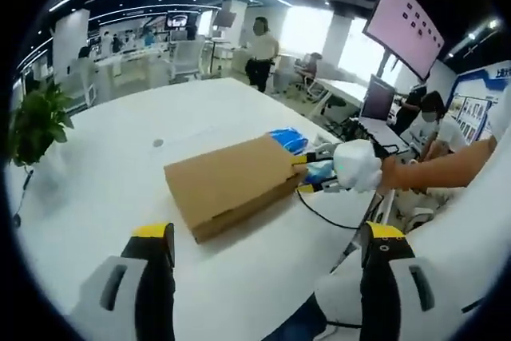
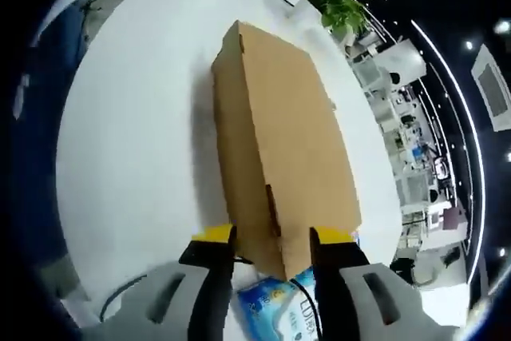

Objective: Operate the shoe box by opening the lid, removing the specified soft item, and placing it in the target area until the item is outside and the box remains undamaged.

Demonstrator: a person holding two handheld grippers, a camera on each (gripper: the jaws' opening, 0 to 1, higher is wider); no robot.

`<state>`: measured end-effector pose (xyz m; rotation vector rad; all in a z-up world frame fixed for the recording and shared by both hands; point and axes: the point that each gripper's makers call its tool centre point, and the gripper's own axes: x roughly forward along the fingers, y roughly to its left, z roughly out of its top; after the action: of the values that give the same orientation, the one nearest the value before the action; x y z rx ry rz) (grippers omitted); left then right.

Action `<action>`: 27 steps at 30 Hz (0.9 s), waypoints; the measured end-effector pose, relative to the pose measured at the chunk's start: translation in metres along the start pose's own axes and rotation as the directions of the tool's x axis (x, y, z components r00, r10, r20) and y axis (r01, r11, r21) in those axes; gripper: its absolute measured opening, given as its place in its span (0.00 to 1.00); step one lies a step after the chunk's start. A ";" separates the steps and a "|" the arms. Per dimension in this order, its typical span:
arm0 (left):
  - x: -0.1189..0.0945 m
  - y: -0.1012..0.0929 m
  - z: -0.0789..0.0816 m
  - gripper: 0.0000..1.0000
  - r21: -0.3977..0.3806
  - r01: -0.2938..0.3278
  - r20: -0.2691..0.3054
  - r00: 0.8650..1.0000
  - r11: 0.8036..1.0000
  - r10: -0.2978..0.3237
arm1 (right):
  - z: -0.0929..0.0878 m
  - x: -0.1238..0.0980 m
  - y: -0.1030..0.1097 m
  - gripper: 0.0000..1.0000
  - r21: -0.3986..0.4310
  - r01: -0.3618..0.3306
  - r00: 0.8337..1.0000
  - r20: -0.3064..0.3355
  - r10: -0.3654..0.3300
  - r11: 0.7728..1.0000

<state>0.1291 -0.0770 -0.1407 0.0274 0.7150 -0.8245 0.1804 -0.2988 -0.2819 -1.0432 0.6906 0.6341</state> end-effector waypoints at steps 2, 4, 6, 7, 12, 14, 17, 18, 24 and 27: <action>0.002 0.004 -0.002 0.99 0.035 -0.016 -0.012 1.000 0.999 0.017 | 0.000 -0.009 -0.002 0.83 0.133 -0.010 1.000 -0.001 0.010 0.991; 0.001 0.005 -0.002 0.99 0.019 -0.014 -0.010 1.000 1.000 0.014 | 0.004 -0.026 -0.005 0.85 0.252 -0.037 0.999 0.024 0.032 0.967; 0.001 0.006 -0.001 0.99 0.011 -0.017 -0.005 1.000 1.000 0.017 | 0.005 -0.038 -0.008 0.88 0.301 -0.041 0.999 0.026 0.035 0.953; 0.001 0.007 -0.001 0.99 0.014 -0.022 -0.004 1.000 1.000 0.022 | 0.006 -0.042 -0.011 0.90 0.328 -0.042 0.999 0.035 0.032 0.944; -0.002 0.010 -0.003 0.99 -0.008 -0.034 0.004 0.999 0.999 0.034 | 0.008 -0.077 -0.022 0.94 0.543 -0.066 0.996 0.088 0.022 0.837; -0.003 0.012 -0.004 0.99 -0.006 -0.043 0.001 0.999 0.999 0.043 | 0.009 -0.093 -0.026 0.94 0.569 -0.071 0.995 0.094 0.021 0.819; -0.005 0.012 -0.005 0.99 -0.013 -0.046 -0.002 0.999 0.999 0.046 | 0.013 -0.110 -0.033 0.95 0.613 -0.073 0.993 0.117 0.001 0.787; -0.007 0.012 -0.003 0.99 -0.017 -0.048 0.007 0.999 0.999 0.049 | 0.011 -0.119 -0.037 0.94 0.640 -0.060 0.994 0.109 -0.013 0.766; -0.012 0.015 -0.001 0.99 -0.029 -0.068 0.023 0.997 0.997 0.069 | 0.009 -0.154 -0.040 0.95 0.722 -0.081 0.989 0.143 -0.034 0.687; -0.012 0.016 -0.002 0.99 -0.026 -0.073 0.021 0.997 0.997 0.073 | 0.003 -0.163 -0.038 0.95 0.741 -0.078 0.989 0.140 -0.041 0.667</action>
<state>0.1326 -0.0573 -0.1390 0.0222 0.6998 -0.7448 0.1071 -0.3331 -0.1353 -0.2076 0.7370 0.3680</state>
